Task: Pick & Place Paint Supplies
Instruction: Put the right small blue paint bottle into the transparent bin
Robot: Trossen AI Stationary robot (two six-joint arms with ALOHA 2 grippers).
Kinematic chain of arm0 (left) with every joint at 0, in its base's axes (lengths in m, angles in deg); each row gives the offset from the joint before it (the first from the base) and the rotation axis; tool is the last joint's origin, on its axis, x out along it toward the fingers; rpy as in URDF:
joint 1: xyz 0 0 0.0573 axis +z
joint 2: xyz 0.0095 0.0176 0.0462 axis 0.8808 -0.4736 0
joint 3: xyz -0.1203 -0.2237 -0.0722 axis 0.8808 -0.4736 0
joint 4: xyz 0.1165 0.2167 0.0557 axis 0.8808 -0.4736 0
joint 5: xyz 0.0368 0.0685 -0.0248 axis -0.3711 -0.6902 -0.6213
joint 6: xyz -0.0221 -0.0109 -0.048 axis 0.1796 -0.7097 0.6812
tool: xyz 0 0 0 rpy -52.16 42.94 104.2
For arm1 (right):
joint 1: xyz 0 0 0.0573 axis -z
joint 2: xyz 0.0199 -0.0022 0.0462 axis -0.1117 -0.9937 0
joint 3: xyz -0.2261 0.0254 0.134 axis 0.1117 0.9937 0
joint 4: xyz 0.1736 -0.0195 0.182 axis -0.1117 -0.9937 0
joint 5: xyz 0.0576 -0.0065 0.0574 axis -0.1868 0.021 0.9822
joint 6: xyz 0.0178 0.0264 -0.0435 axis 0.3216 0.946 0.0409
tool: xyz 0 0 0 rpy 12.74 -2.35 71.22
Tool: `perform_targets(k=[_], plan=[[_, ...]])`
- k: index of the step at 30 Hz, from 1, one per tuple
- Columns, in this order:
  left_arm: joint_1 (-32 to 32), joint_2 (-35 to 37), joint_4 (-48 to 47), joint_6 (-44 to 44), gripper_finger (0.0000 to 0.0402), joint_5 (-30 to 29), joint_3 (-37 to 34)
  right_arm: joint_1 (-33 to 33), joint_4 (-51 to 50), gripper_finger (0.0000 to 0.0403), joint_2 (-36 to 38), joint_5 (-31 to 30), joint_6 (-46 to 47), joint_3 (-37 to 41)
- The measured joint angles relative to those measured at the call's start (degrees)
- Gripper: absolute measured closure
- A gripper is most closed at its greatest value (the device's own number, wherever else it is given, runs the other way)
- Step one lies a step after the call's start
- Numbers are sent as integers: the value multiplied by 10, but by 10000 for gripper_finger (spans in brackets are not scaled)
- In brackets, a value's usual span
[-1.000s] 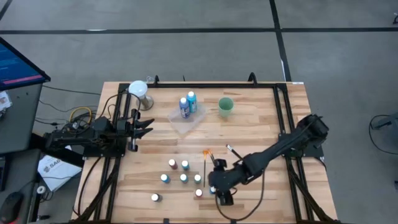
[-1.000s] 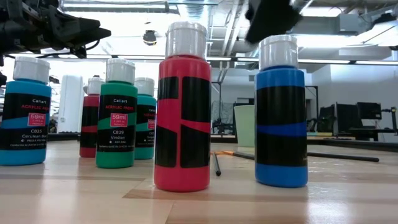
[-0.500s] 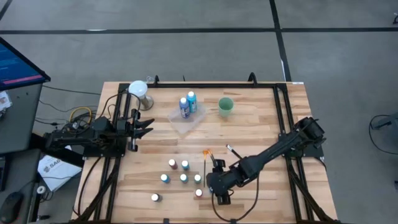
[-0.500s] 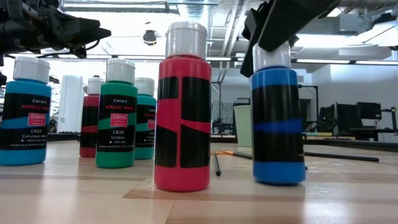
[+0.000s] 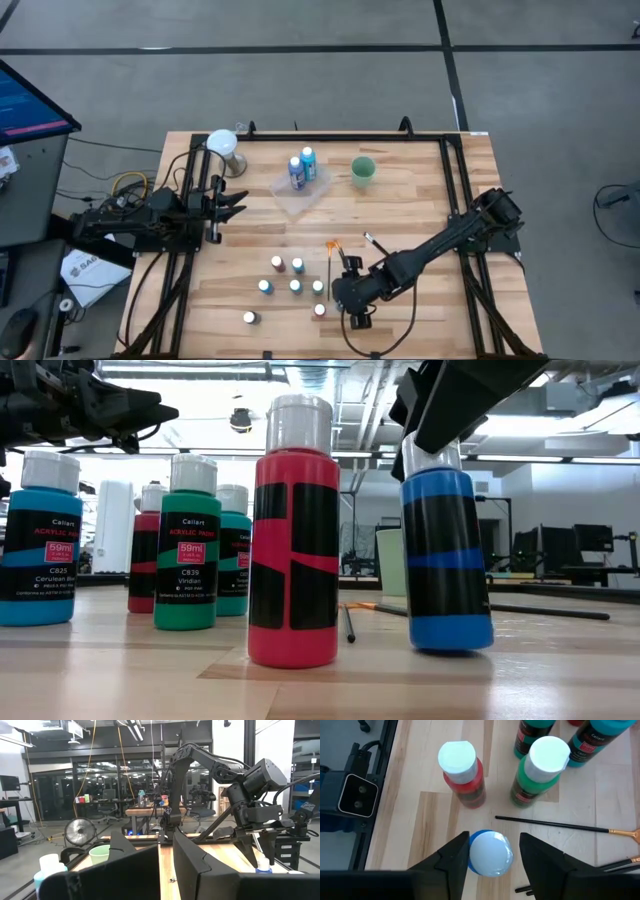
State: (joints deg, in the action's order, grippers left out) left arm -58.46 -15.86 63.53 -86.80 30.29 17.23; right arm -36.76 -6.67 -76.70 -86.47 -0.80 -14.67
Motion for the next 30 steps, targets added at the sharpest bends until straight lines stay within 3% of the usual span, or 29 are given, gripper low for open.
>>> perform_targets(k=[11,23,30], plan=[[0,0,0,0,401,0,0,-5,7,243,-26,13,5,-1],[0,0,0,0,401,0,0,-8,13,299,-36,15,14,-1],[0,0,0,0,401,0,0,-7,14,296,-36,12,15,-1]])
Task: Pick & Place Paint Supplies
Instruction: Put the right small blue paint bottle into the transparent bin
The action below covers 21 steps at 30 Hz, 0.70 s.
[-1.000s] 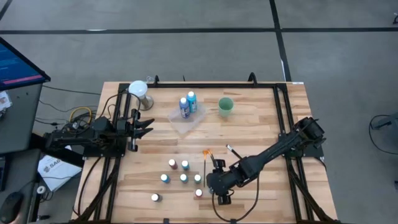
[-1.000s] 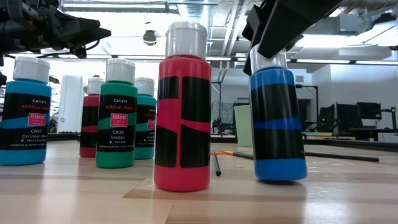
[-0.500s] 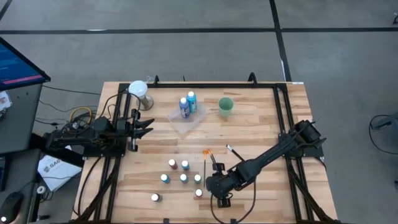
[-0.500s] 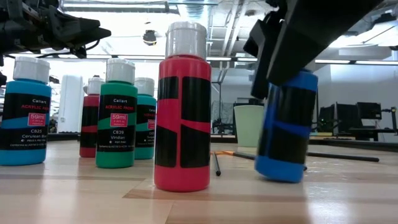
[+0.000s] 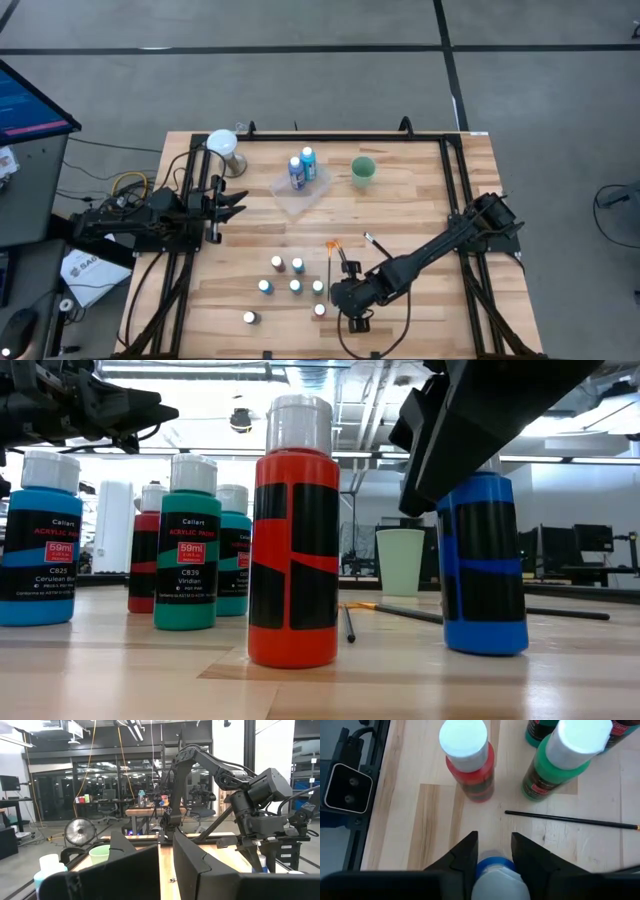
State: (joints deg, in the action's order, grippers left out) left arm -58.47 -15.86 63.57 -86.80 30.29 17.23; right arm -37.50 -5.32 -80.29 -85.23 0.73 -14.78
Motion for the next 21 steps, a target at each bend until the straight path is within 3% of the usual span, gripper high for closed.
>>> perform_targets(k=[6,12,17,21], plan=[[0,0,0,0,401,0,0,1,0,280,-1,5,0,1],[0,0,0,0,401,0,0,0,1,231,-1,7,-4,-2],[0,0,0,0,401,0,0,0,-9,189,0,6,-6,-30],[0,0,0,0,401,0,0,0,-62,180,2,6,-6,-68]])
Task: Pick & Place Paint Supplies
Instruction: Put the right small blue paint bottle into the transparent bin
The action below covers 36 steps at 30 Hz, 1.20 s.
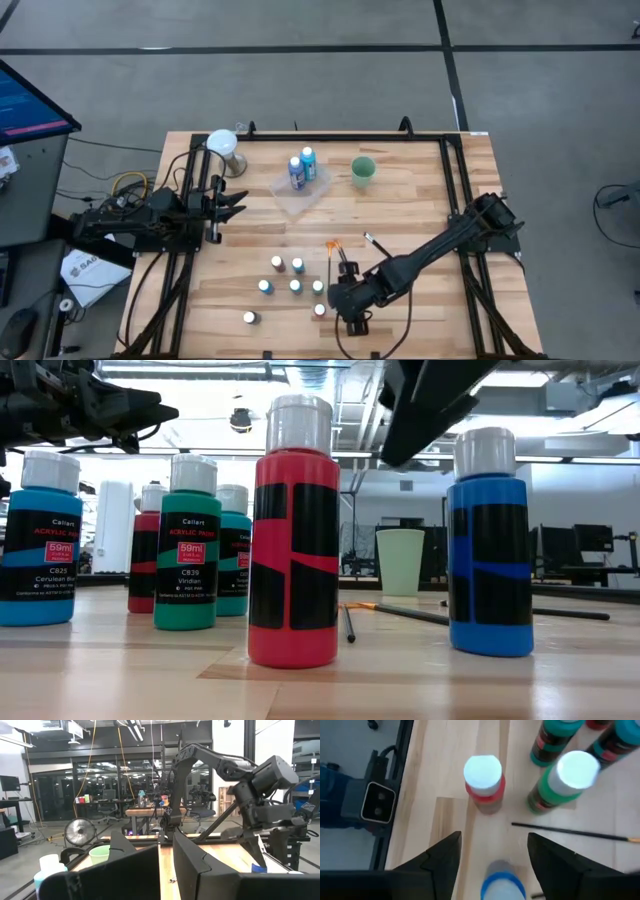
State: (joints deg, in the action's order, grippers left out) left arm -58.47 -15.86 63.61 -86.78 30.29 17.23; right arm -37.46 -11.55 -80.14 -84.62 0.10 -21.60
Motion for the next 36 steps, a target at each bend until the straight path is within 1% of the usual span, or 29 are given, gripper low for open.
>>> perform_targets(k=[6,10,15,21,27,36], plan=[[0,0,0,0,401,0,0,-11,-96,191,0,-1,0,-48],[0,0,0,0,401,0,0,-21,-132,197,0,-1,0,-53],[0,0,0,0,401,0,0,-22,-144,191,1,-2,0,-53],[0,0,0,0,401,0,0,-8,-146,180,1,-4,1,-53],[0,0,0,0,401,0,0,-1,-150,184,1,-2,2,-57],[0,0,0,0,401,0,0,-15,-150,194,1,-9,1,-64]])
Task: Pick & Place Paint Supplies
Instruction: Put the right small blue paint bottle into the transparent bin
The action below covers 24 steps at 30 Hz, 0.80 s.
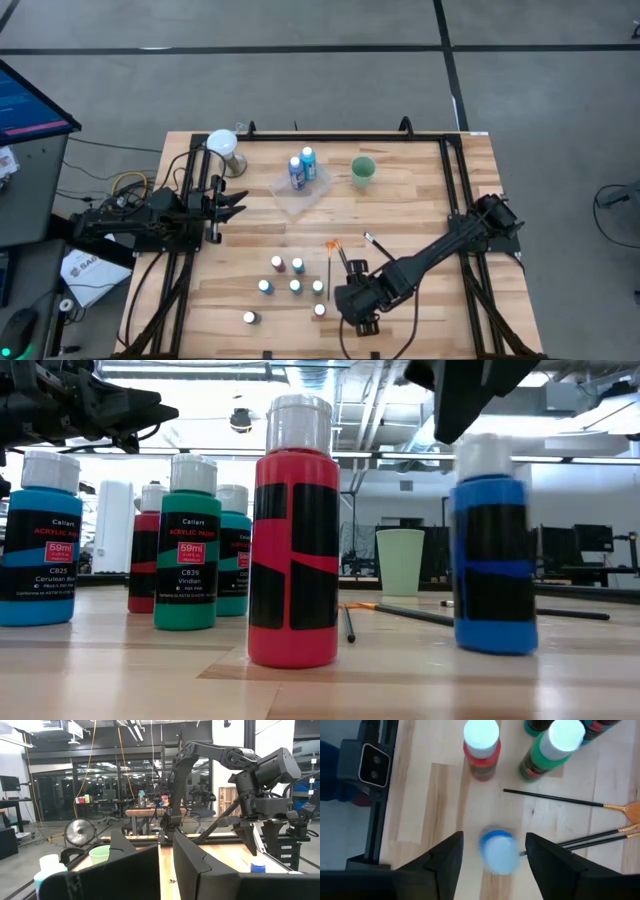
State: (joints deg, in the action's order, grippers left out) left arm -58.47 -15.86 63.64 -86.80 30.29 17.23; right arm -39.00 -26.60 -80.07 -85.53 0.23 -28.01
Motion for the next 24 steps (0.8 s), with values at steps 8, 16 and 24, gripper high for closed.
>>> perform_targets(k=[8,16,24], plan=[[0,0,0,0,401,0,0,1,-15,196,0,-9,-2,0],[0,0,0,0,401,0,0,8,-21,183,-4,-10,-10,3],[0,0,0,0,401,0,0,13,-23,182,-4,-27,-12,3]])
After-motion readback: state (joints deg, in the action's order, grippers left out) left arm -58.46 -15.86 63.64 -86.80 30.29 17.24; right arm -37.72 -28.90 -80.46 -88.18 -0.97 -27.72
